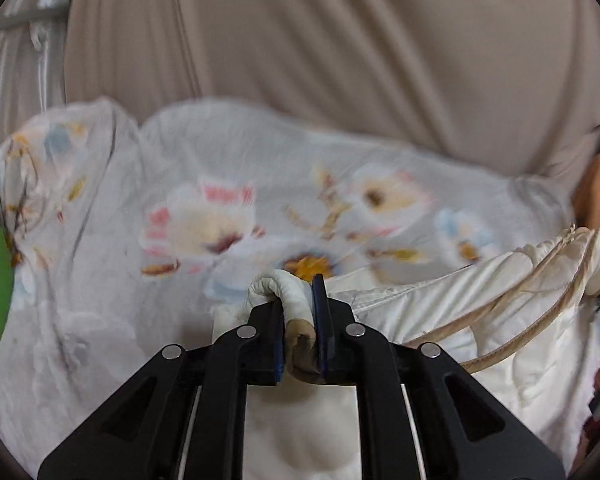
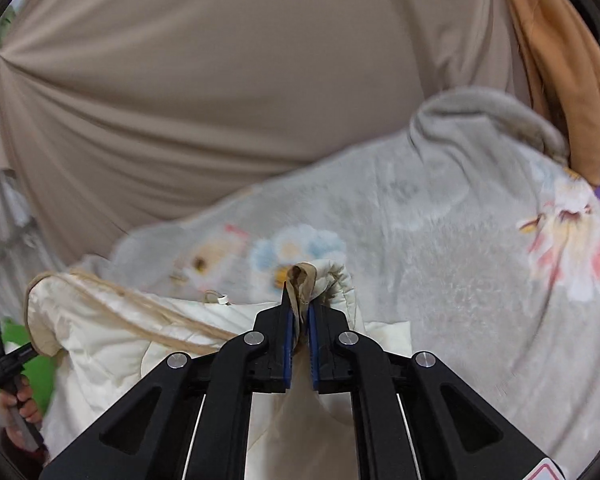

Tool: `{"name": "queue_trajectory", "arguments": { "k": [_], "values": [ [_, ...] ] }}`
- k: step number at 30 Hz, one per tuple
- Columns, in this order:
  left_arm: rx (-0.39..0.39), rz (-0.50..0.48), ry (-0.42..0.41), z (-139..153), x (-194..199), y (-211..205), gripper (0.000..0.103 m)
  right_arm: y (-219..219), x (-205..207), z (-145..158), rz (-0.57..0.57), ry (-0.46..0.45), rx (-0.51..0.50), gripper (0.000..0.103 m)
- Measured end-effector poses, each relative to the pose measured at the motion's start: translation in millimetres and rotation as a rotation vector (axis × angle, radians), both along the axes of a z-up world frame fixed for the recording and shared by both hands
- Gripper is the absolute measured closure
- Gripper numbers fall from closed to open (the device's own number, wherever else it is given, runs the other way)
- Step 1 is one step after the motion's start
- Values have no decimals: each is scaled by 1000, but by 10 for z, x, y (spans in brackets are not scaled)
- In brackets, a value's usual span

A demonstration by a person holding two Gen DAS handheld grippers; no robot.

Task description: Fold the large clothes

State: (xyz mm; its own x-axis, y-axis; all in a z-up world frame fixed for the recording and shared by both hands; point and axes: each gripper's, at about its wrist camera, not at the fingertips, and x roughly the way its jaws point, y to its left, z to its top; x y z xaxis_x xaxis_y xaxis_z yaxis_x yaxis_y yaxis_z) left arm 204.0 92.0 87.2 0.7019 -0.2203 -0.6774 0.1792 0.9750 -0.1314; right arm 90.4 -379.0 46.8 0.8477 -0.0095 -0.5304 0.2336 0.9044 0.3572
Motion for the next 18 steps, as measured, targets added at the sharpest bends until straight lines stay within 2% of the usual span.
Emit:
{"name": "queue_trajectory", "arguments": {
  "k": [2,3,4,6,8,9,10,11,13,14,16,17,18],
  "values": [
    [21,27,107,-465,353,-35,89,-53,359,-357,-7,92,-14,94],
    [2,34,129,-621,434,-16,89,-77,461,-465,-10,121,-11,92],
    [-22,39,136,-718,472,10,88,-115,538,-566,-9,143,-5,91],
    [-84,41,142,-743,483,102,88,-189,516,-607,14,124,45,88],
    [-166,36,121,-588,406,243,82,-278,320,-481,29,52,75,78],
    [-212,23,99,-465,340,307,80,-303,232,-414,17,25,63,63],
    [-255,5,76,-336,285,369,74,-324,94,-304,2,-17,39,54],
    [-296,-22,45,-183,212,424,68,-341,-21,-208,-4,-53,21,54],
    [-324,-54,-9,91,100,440,64,-335,-236,-19,-25,-105,-7,54],
    [-294,-16,-71,239,-7,451,52,-270,-306,66,-16,-120,-27,54],
    [-212,54,-246,512,-262,420,37,-26,-356,192,43,-139,-64,56],
    [-175,49,-312,631,-383,350,33,146,-341,227,86,-139,-84,56],
    [-150,25,-337,704,-456,255,32,305,-300,252,126,-132,-101,58]
  ]
}}
